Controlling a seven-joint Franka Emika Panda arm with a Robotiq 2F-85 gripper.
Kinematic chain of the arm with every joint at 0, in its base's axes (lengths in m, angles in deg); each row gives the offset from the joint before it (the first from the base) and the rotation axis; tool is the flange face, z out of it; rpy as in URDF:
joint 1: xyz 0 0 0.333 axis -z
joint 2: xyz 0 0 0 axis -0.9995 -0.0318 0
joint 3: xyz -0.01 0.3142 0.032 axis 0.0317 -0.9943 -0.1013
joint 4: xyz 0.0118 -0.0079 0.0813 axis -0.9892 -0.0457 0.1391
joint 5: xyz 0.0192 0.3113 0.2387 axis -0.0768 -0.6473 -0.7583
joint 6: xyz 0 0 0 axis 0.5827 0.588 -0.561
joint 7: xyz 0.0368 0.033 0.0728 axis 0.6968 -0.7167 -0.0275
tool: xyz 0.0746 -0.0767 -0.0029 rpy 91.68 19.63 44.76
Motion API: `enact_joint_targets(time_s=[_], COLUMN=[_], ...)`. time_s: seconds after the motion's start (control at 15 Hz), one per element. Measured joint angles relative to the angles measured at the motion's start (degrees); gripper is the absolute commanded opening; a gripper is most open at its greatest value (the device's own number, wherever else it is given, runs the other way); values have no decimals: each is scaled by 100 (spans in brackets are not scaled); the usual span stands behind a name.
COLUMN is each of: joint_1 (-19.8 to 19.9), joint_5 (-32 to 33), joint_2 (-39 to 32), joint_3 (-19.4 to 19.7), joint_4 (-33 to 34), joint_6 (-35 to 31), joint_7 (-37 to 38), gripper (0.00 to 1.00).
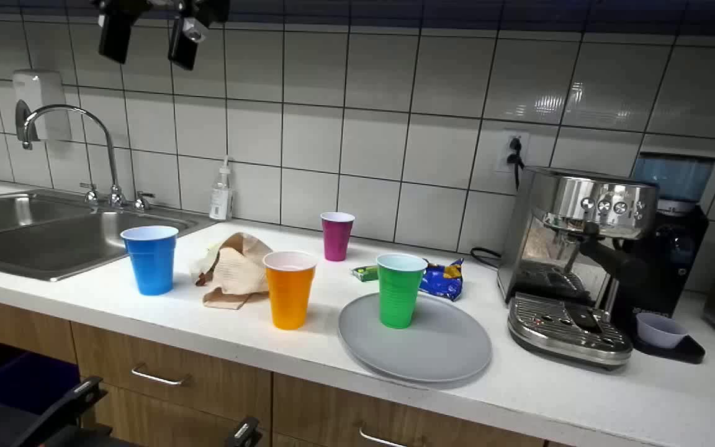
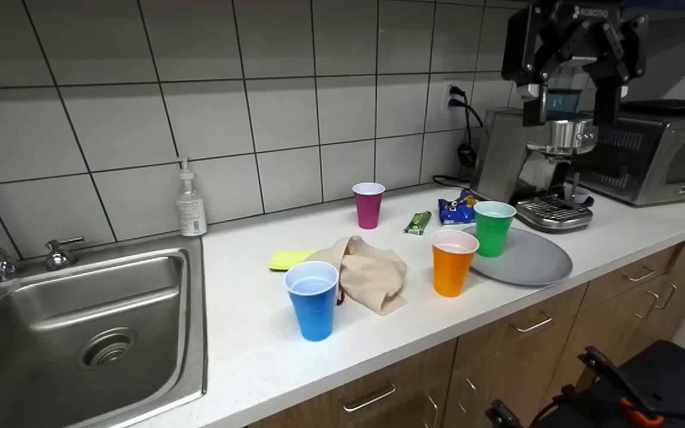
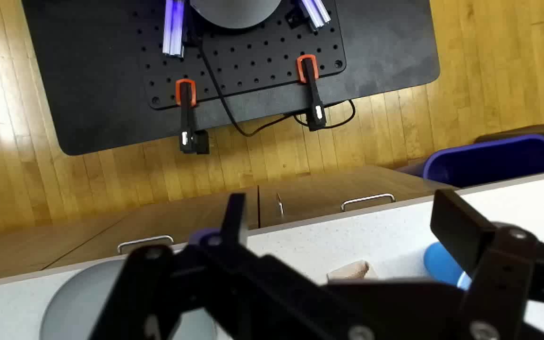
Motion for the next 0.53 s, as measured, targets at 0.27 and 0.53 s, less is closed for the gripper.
enact_joint_targets(time_s=[0.27, 0.53], joint_1=[0, 0], joint_5=[0, 8], joint_2=[-10, -29], joint_3=[0, -11], joint_4=[0, -6], joint_6=[-1, -39], joint_7=[0, -7], gripper=[100, 100])
